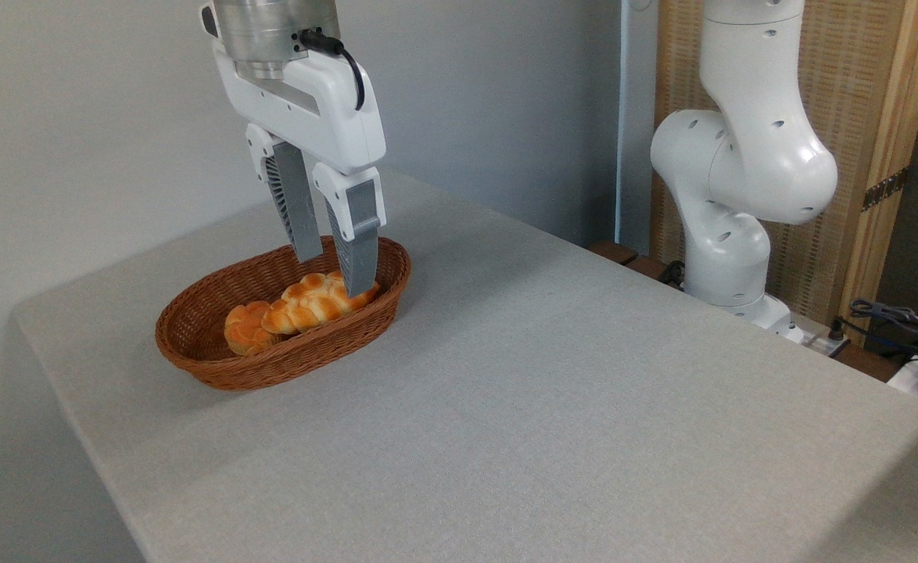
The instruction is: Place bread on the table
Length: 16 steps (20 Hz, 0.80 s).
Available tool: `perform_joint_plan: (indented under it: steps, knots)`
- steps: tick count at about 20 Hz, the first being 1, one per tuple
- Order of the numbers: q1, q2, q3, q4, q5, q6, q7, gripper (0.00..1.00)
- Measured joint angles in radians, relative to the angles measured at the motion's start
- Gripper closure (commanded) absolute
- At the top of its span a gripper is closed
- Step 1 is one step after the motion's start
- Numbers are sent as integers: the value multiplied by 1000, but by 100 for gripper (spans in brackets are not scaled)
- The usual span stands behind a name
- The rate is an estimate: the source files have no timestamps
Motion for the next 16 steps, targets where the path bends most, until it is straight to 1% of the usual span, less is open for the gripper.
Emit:
perform_joint_plan:
  steps: [2,5,7,8,9,10,12,13,14,16]
  knots:
    - [0,-1,-6,-6,-4,-1,-5,0]
    - [-9,-4,-75,-53,-24,13,-42,0]
    - [-17,-4,-101,-77,-34,38,-59,0]
    - [-18,-6,-103,-85,-40,45,-60,0]
    - [-17,-10,-103,-93,-58,51,-60,0]
    - [-15,-14,-102,-102,-86,63,-61,0]
    - [-14,-23,-103,-139,-159,129,-75,0]
    - [-14,-26,-112,-166,-187,175,-80,0]
    - [-15,-27,-128,-194,-202,216,-82,0]
    - [-17,-26,-180,-263,-213,301,-92,0]
